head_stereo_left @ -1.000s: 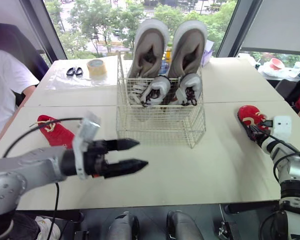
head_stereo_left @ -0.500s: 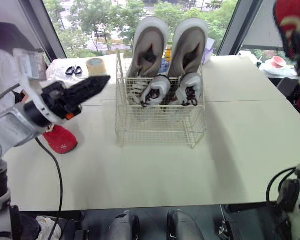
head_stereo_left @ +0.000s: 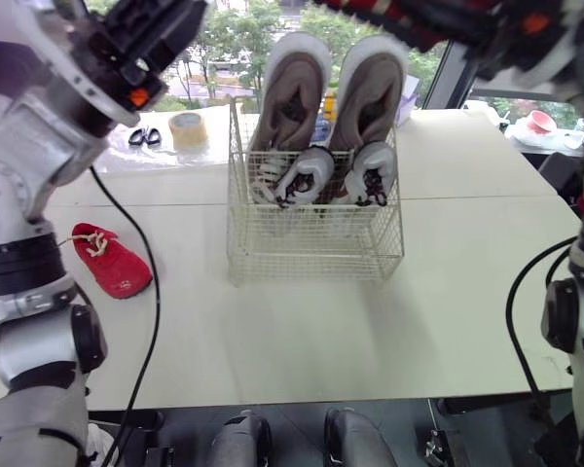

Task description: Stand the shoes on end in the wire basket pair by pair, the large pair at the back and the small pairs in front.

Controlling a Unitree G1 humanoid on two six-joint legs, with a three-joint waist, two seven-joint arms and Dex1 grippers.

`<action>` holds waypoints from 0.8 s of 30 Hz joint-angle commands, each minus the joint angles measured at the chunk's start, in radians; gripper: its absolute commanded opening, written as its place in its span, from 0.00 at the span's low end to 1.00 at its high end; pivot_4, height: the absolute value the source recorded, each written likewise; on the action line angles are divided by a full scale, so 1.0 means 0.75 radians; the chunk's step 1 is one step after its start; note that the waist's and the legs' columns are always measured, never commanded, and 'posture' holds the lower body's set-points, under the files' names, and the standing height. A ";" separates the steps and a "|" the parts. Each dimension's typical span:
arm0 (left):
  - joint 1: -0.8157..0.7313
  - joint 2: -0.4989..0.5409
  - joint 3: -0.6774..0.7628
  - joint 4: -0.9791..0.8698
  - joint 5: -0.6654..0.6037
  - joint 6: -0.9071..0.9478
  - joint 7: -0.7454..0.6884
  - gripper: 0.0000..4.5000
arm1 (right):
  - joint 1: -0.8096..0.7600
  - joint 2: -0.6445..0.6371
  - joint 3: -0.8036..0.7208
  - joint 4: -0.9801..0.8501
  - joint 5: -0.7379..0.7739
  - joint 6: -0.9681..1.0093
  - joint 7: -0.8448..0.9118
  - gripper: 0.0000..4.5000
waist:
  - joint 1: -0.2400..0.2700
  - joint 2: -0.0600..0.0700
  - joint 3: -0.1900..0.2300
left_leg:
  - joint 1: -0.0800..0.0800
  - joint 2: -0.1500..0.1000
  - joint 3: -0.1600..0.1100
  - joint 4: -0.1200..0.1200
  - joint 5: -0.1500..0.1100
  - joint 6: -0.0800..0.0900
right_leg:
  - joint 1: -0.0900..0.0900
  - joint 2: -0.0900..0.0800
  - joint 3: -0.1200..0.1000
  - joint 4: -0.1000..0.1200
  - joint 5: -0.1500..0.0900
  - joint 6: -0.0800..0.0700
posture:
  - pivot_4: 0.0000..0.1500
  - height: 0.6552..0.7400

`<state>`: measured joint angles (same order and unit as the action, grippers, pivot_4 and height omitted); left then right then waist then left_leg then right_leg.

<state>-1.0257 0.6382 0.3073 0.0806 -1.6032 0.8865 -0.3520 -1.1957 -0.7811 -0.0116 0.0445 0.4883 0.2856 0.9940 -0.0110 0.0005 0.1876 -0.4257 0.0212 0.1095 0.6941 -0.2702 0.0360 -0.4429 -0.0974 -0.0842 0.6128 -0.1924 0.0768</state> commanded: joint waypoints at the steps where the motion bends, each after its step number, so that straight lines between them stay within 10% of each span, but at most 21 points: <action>1: -0.062 -0.027 0.019 0.031 0.034 0.007 -0.063 1.00 | -0.045 0.032 0.006 0.039 -0.084 -0.132 0.042 0.19 | -0.001 -0.001 0.001 | 0.000 0.000 0.000 0.000 0.000 0.000 | 0.000 0.000 0.000 0.000 0.000 0.000 | 1.00 1.00; 9: -0.169 -0.068 -0.038 0.163 0.207 0.069 -0.232 1.00 | -0.038 0.069 0.029 0.040 -0.165 -0.234 0.111 0.19 | 0.001 -0.002 0.001 | 0.000 0.000 0.000 0.000 0.001 -0.001 | -0.001 0.000 0.000 0.001 0.000 0.000 | 1.00 1.00; 19: -0.232 -0.089 -0.057 0.253 0.432 0.086 -0.408 0.05 | -0.009 0.081 0.044 -0.043 -0.233 -0.273 0.126 0.18 | -0.003 -0.001 0.001 | 0.000 0.001 0.000 0.000 0.001 -0.001 | -0.001 0.000 -0.001 0.001 0.000 0.000 | 1.00 1.00; 22: -0.225 -0.105 -0.025 0.237 0.407 0.124 -0.395 0.05 | -0.003 0.080 0.045 -0.052 -0.252 -0.282 0.128 0.18 | -0.003 -0.002 0.002 | 0.000 0.001 0.000 0.000 0.001 -0.001 | -0.001 0.000 -0.001 0.001 0.000 0.000 | 1.00 1.00; 24: -0.218 -0.128 0.013 0.226 0.387 0.134 -0.346 0.05 | 0.011 0.072 0.046 -0.052 -0.263 -0.274 0.128 0.37 | -0.001 -0.002 0.002 | 0.000 0.001 0.000 0.000 0.001 -0.001 | -0.001 0.000 0.000 0.001 0.000 0.000 | 1.00 1.00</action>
<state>-1.1608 0.5502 0.2766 0.2847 -1.2780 0.9800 -0.6286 -1.1795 -0.7232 0.0361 0.0419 0.2895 0.0938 1.0870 -0.0115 -0.0007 0.1887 -0.4258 0.0218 0.1092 0.6938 -0.2697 0.0351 -0.4437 -0.0974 -0.0845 0.6139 -0.1924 0.0769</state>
